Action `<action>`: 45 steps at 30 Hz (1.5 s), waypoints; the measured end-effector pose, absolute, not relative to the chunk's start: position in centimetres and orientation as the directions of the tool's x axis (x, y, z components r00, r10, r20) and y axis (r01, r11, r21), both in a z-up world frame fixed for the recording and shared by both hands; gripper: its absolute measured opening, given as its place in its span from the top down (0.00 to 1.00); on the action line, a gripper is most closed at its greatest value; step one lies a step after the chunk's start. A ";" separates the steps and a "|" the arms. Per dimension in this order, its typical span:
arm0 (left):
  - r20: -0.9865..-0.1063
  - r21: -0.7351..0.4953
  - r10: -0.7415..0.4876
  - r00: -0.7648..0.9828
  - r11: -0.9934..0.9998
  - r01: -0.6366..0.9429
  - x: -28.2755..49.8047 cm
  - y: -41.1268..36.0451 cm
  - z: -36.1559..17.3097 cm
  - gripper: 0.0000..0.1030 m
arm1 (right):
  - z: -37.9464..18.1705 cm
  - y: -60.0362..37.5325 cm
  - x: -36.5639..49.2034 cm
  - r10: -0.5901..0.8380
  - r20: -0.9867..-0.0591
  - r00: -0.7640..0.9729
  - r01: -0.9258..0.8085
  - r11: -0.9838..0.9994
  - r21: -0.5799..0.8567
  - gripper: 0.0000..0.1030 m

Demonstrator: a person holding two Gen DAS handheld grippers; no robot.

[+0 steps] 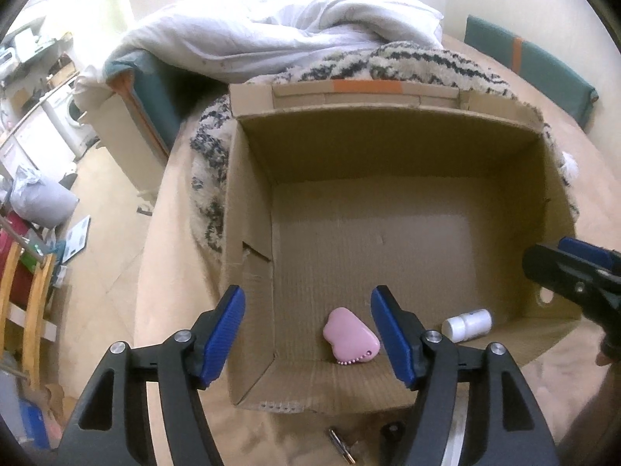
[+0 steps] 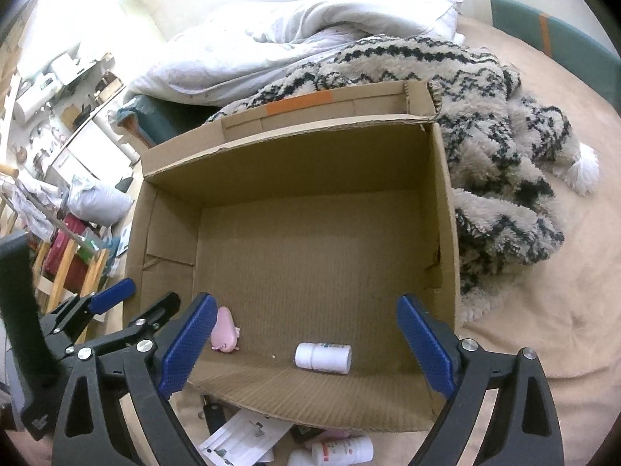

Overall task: Organize rigid objects
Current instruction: 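Grasp the white remote device with the right tool and lift it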

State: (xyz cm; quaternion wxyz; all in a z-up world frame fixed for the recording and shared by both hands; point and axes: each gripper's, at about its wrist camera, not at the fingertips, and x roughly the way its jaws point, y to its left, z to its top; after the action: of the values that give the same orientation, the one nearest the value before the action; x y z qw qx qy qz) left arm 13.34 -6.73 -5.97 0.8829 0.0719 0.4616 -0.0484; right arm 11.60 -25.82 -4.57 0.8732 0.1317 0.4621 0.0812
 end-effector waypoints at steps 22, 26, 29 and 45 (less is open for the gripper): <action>-0.834 0.090 0.032 0.551 0.993 0.077 8.8 -2.6 -4.1 0.35 | -3.8 -26.7 6.8 0.265 -0.785 0.559 0.015 0.944 0.330 0.03; -0.850 0.073 0.041 0.526 0.997 0.040 7.8 -1.5 -4.3 0.35 | -4.2 -26.0 5.4 0.280 -0.796 0.537 0.011 0.941 0.338 0.03; -0.853 0.095 0.070 0.517 0.995 0.022 7.1 -1.2 -4.5 0.35 | -4.5 -25.5 4.5 0.286 -0.803 0.523 0.003 0.941 0.337 0.03; -0.905 0.007 0.033 0.423 0.998 -0.063 8.1 -0.1 -6.2 0.35 | -11.1 -24.8 3.6 0.578 -0.762 0.291 0.186 0.747 0.638 0.09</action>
State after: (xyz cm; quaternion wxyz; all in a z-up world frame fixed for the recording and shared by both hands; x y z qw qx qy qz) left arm 8.08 -0.11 -6.20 0.8435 -0.0140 0.5362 0.0284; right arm 3.59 -24.76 -11.10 0.7329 0.3294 0.5800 0.1340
